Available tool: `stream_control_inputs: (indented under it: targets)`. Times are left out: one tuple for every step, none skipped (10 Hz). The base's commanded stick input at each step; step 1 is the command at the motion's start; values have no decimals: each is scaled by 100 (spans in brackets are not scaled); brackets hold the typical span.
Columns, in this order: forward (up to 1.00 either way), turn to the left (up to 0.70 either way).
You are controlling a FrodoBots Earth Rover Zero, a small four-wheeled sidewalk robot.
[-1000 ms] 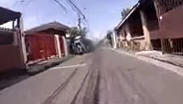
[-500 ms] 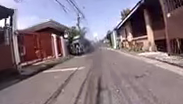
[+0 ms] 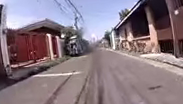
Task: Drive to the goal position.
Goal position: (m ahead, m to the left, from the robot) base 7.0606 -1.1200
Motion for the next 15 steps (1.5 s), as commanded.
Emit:
stream_control_inputs:
  targets:
    - [100,0]
    - [100,0]
    - [100,0]
    - [100,0]
    - [100,0]
    - [100,0]
    - [100,0]
    - [100,0]
    - [100,0]
    - [100,0]
    - [100,0]
    - [100,0]
    - [100,0]
    - [100,-6]
    - [100,-28]
